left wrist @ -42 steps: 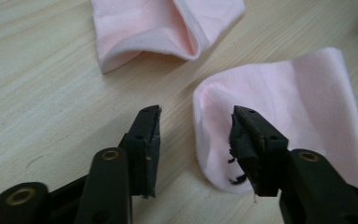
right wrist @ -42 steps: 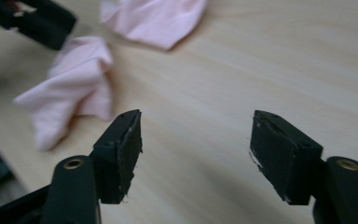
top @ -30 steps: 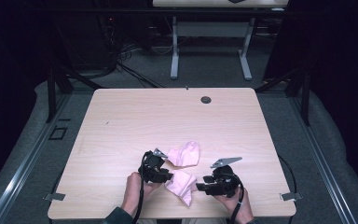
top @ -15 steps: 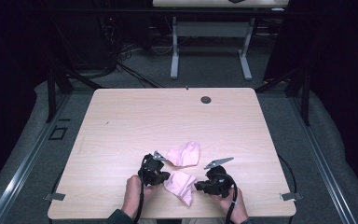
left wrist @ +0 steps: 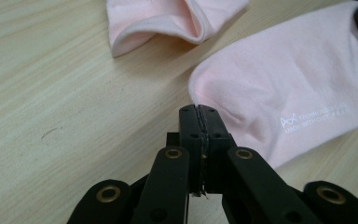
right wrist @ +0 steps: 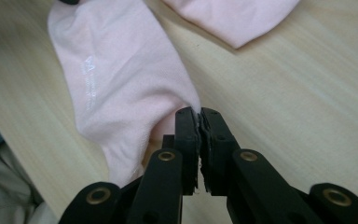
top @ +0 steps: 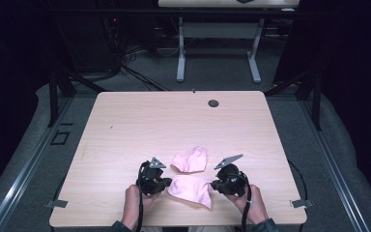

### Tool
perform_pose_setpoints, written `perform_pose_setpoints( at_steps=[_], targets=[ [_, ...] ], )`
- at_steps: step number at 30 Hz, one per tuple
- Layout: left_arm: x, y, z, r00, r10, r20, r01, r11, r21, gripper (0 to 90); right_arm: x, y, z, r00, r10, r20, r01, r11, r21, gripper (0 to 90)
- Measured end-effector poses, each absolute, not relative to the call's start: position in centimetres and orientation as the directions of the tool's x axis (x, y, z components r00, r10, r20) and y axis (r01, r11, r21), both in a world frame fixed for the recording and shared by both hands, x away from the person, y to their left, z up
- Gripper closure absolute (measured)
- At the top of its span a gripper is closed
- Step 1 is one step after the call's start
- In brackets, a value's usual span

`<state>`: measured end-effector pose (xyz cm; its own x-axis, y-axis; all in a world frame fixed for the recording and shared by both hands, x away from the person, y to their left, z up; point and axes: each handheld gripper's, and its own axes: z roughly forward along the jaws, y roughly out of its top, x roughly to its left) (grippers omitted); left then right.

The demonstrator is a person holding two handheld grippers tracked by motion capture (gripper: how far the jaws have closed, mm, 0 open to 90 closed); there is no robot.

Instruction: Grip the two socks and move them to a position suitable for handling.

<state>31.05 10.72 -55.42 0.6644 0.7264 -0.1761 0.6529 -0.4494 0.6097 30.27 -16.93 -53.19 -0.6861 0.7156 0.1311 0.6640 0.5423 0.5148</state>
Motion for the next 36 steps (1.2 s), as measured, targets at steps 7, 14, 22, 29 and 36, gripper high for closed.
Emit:
perform_pose_setpoints(
  at_steps=[7,14,22,29,36],
  targets=[
    [30.3,11.9,-56.0,0.637,0.745,-0.197,0.682,-0.427,0.593,89.0,31.3,-16.8,-54.1,-0.658,0.744,0.117,0.676,0.515,0.527,66.8],
    [29.8,12.3,-56.2,0.616,0.751,-0.237,0.704,-0.391,0.593,79.4,28.2,-17.4,-53.4,-0.685,0.695,0.218,0.667,0.477,0.573,46.7],
    [29.9,11.9,-56.8,0.609,0.759,-0.231,0.713,-0.396,0.579,70.5,26.5,-15.7,-55.2,-0.689,0.693,0.212,0.670,0.499,0.549,51.5],
    [30.0,11.1,-56.7,0.648,0.733,-0.207,0.685,-0.442,0.579,88.4,27.3,-16.6,-56.2,-0.646,0.719,0.256,0.698,0.421,0.579,81.3],
    [29.9,10.9,-55.9,0.658,0.714,-0.240,0.675,-0.418,0.608,88.9,27.5,-17.7,-54.9,-0.631,0.749,0.203,0.682,0.411,0.604,88.2]
  ],
)
